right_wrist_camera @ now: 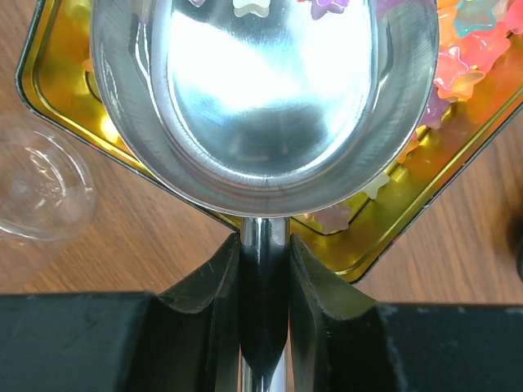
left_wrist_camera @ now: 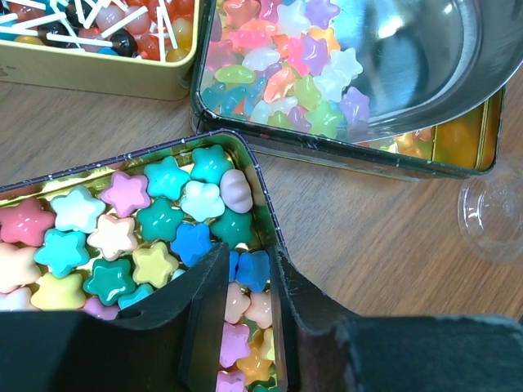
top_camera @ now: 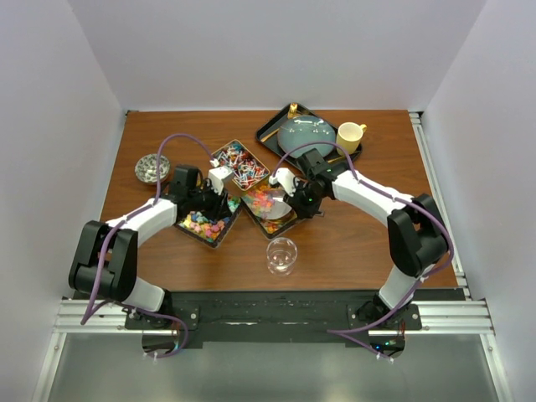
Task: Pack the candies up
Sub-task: Scoop the fake candies from the storage box.
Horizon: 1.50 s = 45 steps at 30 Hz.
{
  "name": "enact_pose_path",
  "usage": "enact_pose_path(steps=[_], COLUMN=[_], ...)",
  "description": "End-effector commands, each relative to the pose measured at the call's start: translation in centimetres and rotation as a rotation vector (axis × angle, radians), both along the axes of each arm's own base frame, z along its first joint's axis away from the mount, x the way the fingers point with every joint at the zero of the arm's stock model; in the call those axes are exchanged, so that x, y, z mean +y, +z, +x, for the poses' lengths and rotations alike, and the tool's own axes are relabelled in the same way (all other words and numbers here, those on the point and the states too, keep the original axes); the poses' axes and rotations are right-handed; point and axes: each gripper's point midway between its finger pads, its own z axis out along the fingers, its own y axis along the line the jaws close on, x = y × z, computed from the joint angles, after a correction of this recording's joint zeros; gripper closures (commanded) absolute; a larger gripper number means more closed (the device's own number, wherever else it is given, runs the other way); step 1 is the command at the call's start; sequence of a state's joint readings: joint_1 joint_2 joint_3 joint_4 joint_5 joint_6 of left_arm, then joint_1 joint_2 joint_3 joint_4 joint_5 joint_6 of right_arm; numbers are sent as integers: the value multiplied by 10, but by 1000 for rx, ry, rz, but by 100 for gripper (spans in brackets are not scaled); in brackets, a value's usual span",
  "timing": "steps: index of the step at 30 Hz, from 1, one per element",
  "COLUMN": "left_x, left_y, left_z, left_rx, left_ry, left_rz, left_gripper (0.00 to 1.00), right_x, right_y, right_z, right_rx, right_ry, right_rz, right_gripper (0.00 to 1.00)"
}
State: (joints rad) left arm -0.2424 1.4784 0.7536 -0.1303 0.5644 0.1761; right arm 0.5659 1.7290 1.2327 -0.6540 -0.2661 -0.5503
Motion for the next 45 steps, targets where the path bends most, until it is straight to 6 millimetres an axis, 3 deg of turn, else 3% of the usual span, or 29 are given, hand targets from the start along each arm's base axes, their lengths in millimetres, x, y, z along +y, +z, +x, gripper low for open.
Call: enact_pose_path(steps=[1,3,8,15,24,35,45], left_x=[-4,-4,-3,-4,-4,-4,-4], left_y=[27,29,28,27,24,19,14], left_z=[12,13,11,8,8,6,5], left_rx=[-81,-86,-90,-88,-91,-73,-59], left_ry=[-20,-19,-18,-7,7,13,17], left_rz=[-18,-16,-20,-38,-45,-49,-45], left_gripper=[68,67,67,66,66,65,64], right_x=[17,19,18,16,4,24,21], right_y=[5,13,27,21,10,10,-5], right_z=[-14,-14,-17,-3,-3,10,13], right_rx=[117,127,167,171,172,208,187], right_ry=[-15,-20,-36,-95,-133,-164,-164], right_rz=[65,72,54,0,-68,-17,-38], right_gripper=[72,64,56,57,60,67,67])
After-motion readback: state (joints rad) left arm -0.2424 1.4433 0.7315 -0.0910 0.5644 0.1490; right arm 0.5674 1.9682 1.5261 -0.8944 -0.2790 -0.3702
